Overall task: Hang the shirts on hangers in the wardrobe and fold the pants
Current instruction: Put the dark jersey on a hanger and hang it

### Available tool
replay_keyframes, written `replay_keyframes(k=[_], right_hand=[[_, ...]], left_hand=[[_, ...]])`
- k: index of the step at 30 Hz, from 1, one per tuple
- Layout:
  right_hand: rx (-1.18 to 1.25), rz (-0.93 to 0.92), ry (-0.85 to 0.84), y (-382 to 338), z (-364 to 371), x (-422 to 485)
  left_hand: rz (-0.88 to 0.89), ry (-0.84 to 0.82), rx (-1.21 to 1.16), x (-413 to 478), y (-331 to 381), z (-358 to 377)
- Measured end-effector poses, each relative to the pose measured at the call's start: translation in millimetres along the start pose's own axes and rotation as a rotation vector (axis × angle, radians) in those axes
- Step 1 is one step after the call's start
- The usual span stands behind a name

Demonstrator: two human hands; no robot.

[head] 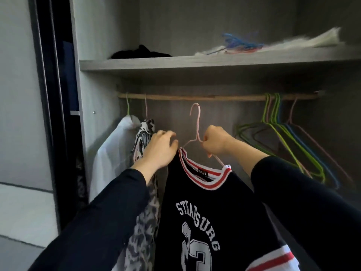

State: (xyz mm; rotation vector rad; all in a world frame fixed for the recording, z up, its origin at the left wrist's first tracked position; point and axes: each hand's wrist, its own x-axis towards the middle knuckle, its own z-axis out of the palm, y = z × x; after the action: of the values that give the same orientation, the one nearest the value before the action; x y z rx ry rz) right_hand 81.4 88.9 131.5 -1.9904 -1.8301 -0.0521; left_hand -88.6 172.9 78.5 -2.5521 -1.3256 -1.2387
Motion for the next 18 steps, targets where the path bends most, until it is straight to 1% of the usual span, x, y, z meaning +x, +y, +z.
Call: replay_keyframes(k=[6, 9, 15, 18], right_hand=[[0.041, 0.037, 0.203, -30.7, 5.4, 81.1], [0.035, 0.056, 0.263, -44.0, 1.2, 113.5], [0.028, 0.120, 0.294, -57.8, 11.2, 167.5], [0.003, 0.139, 0.283, -59.7, 23.0, 186.5]], left_hand=[[0.066, 0.002, 0.044, 90.4, -55.1, -10.8], [0.104, -0.002, 0.038, 130.4, -71.2, -17.1], [0.246, 0.039, 0.029, 184.4, -82.6, -14.7], [0.231, 0.049, 0.030, 205.1, -87.1, -12.0]])
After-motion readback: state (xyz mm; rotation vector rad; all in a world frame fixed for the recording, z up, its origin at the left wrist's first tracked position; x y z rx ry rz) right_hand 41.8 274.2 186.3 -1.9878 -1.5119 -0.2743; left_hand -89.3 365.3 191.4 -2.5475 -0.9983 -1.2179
